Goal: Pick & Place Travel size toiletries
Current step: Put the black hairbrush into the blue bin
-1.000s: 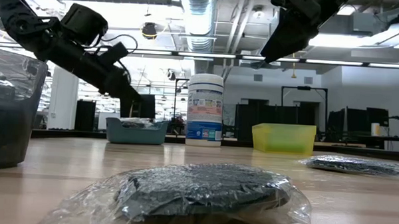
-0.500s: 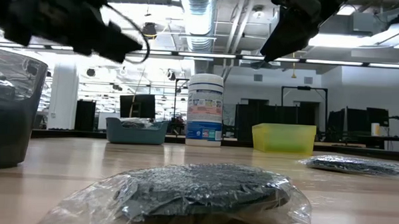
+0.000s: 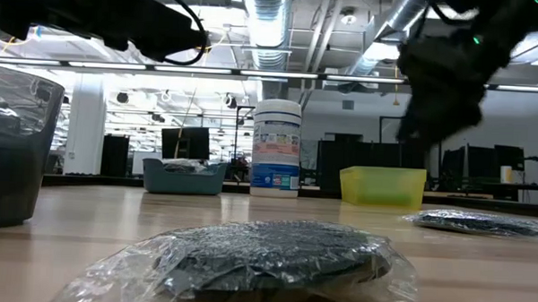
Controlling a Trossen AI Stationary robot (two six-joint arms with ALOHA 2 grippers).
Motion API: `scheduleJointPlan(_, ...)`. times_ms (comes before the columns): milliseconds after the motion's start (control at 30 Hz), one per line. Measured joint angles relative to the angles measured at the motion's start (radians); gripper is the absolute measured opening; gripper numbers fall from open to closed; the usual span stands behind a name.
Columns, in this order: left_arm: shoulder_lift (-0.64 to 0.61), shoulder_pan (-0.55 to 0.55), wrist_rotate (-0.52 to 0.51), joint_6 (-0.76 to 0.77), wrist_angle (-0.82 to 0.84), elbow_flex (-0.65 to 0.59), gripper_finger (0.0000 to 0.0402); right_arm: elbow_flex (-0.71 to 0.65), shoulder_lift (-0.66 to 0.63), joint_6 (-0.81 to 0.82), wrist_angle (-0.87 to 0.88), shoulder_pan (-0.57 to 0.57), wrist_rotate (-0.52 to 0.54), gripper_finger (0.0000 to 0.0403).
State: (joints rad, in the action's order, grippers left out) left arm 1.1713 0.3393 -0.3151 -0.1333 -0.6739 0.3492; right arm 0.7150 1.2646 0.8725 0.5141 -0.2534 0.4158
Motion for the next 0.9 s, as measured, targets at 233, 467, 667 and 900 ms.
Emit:
scheduleJointPlan(233, 0.000, -0.020, 0.000, 0.005, 0.002, -0.002, 0.0252, -0.043, 0.096, 0.163, -0.042, -0.060, 0.001, 0.0291)
scheduleJointPlan(467, 0.000, -0.016, 0.001, 0.011, 0.010, -0.002, 0.0250, -0.039, 0.313, 0.213, -0.154, -0.079, -0.052, 0.0291)
scheduleJointPlan(667, 0.000, -0.016, 0.001, 0.011, 0.016, -0.002, 0.0246, 0.013, 0.393, 0.281, -0.088, -0.122, -0.017, 0.0291)
scheduleJointPlan(900, 0.000, -0.016, 0.001, 0.011, 0.016, -0.002, 0.0246, 0.050, 0.398, 0.343, -0.029, -0.165, -0.017, 0.0253)
